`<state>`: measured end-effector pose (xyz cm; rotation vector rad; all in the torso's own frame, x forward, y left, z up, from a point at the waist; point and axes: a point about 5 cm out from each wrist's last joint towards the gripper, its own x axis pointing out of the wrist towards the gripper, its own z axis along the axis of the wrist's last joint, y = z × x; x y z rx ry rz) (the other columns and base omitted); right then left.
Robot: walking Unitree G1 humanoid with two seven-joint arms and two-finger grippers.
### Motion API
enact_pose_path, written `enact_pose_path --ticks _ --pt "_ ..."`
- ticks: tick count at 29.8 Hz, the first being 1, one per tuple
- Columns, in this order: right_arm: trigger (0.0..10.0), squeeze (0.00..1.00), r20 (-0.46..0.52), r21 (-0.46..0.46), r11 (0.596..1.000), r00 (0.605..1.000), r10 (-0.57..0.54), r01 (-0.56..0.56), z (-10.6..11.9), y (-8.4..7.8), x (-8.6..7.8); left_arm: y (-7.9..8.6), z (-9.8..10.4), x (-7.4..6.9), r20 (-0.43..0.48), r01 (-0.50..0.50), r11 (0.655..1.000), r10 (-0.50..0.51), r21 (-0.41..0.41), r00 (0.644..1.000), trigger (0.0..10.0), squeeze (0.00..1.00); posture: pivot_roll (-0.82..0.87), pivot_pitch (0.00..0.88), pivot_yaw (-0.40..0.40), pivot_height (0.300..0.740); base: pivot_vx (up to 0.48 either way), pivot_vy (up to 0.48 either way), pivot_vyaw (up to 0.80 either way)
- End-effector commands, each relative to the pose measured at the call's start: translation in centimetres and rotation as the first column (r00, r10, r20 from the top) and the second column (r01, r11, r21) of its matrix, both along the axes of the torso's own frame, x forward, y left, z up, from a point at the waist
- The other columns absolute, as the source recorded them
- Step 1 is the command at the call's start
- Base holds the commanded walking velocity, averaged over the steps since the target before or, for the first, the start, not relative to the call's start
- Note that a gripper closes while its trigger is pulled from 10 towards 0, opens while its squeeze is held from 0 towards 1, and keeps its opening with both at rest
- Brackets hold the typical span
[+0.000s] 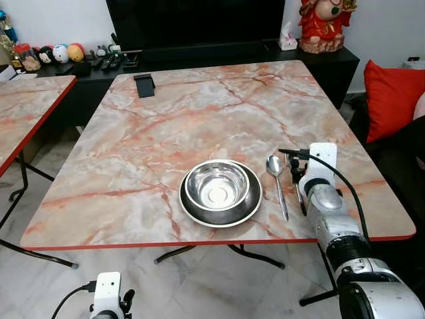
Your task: Setting the table
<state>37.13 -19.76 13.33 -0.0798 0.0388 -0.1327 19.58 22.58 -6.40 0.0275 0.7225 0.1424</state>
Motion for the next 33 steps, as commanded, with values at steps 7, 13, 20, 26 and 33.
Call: enact_pose_path --ticks 7,13,20,26,33 --pt "10.0 0.00 0.200 -0.046 0.999 0.980 0.018 -0.009 1.1 0.1 -2.5 0.4 0.1 -0.1 0.021 -0.020 1.000 0.020 0.002 1.000 10.0 0.00 -0.08 0.000 0.085 0.714 0.000 0.000 0.00" --pt "10.0 0.00 0.250 -0.046 0.999 0.968 -0.007 0.019 0.8 -0.2 -4.8 0.5 -0.1 -0.6 0.004 -0.022 1.000 0.022 0.000 1.000 10.0 0.00 -0.09 0.000 0.090 0.714 0.000 0.000 0.00" --pt "10.0 0.00 0.268 -0.062 0.998 0.963 0.025 -0.009 1.1 0.6 -5.3 0.6 -0.4 -1.0 -0.022 -0.047 0.999 0.047 -0.011 0.999 10.0 0.00 -0.09 0.000 0.086 0.714 0.000 0.039 0.00" --pt "10.0 0.00 0.296 -0.071 0.997 0.954 0.053 -0.033 2.2 1.4 -5.0 0.8 -0.8 -1.7 -0.058 -0.059 0.998 0.059 -0.012 0.997 10.0 0.00 -0.09 0.000 0.082 0.714 0.000 0.384 0.00" --pt "10.0 0.00 0.299 -0.078 0.996 0.952 0.062 -0.040 2.4 1.7 -5.0 0.8 -1.0 -2.0 -0.072 -0.061 0.998 0.060 -0.012 0.996 10.0 0.00 -0.08 0.000 0.083 0.714 0.000 0.431 0.00"
